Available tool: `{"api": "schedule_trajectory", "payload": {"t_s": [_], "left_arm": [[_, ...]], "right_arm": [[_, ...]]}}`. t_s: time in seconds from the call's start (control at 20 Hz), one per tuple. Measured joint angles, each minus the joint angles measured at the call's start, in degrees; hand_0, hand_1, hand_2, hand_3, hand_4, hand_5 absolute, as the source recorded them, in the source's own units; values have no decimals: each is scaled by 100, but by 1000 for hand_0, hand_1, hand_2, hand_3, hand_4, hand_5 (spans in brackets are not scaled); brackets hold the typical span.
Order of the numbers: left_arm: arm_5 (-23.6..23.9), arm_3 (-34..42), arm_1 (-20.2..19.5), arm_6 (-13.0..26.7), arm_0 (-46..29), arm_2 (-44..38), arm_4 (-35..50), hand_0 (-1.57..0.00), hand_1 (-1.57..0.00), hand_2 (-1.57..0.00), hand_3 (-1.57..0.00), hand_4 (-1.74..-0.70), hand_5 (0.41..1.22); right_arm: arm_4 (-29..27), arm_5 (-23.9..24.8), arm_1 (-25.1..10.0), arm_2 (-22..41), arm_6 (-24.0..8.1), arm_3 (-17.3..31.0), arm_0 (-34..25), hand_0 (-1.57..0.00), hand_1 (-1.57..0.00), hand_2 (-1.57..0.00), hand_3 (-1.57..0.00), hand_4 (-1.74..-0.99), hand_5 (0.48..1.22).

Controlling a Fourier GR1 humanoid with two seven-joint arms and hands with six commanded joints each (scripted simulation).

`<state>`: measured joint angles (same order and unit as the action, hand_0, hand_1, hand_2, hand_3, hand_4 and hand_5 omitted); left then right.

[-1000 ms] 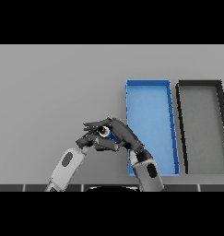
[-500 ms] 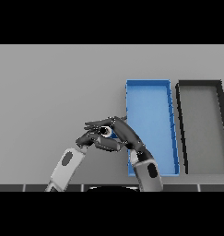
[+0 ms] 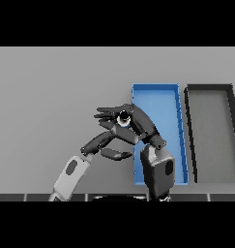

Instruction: Pick up the blue pipe and place it into the blue bin.

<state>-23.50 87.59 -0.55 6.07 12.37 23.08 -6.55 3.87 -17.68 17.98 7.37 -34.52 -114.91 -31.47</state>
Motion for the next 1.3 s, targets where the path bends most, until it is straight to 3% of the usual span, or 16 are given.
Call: {"api": "schedule_trajectory", "payload": {"t_s": [0.2, 0.35, 0.6, 0.8, 1.0, 1.15, 1.3], "left_arm": [[10, 241, -5, -78, -123, 91, -18, 0, 0, 0, 0, -946, 466], [-52, 297, -170, -97, -200, 8, 39, 0, 0, 0, 1, -950, 470], [-32, 352, -185, -17, -216, -35, 93, 1, 1, 1, 1, -947, 470], [42, 303, -206, -115, -170, -81, 38, 1, 1, 1, 1, -941, 462], [74, 245, -205, -124, -96, -64, -35, 1, 1, 1, 1, -929, 462], [86, 257, -190, -234, -93, -43, -45, 1, 1, 1, 1, -928, 465], [178, 269, -217, -247, -140, -43, -138, 1, 1, 1, 1, -928, 470]], "right_arm": [[-285, 713, -831, -1037, -29, 66, -1168, -1571, -1571, -1571, -1571, -1498, 1221], [-340, 986, -1603, -1385, -41, 258, -1316, -1571, -1571, -1571, -1571, -1498, 1221], [-369, 1410, -2303, -1647, -41, 320, -411, -1571, -1571, -1571, -1571, -1499, 1221], [-525, 1799, -2736, -1471, -41, 316, 592, -1571, -1571, -1571, -1571, -1499, 1221], [-656, 2506, -3232, -1037, -41, 293, 1697, -1571, -1571, -1571, -1571, -1500, 1221], [-858, 3320, -3586, -564, -41, 355, 2390, -1571, -1571, -1571, -1571, -1500, 1221], [-1392, 4279, -4284, 1, -39, 470, 2744, -1571, -1571, -1571, -1571, -1498, 1221]]}}
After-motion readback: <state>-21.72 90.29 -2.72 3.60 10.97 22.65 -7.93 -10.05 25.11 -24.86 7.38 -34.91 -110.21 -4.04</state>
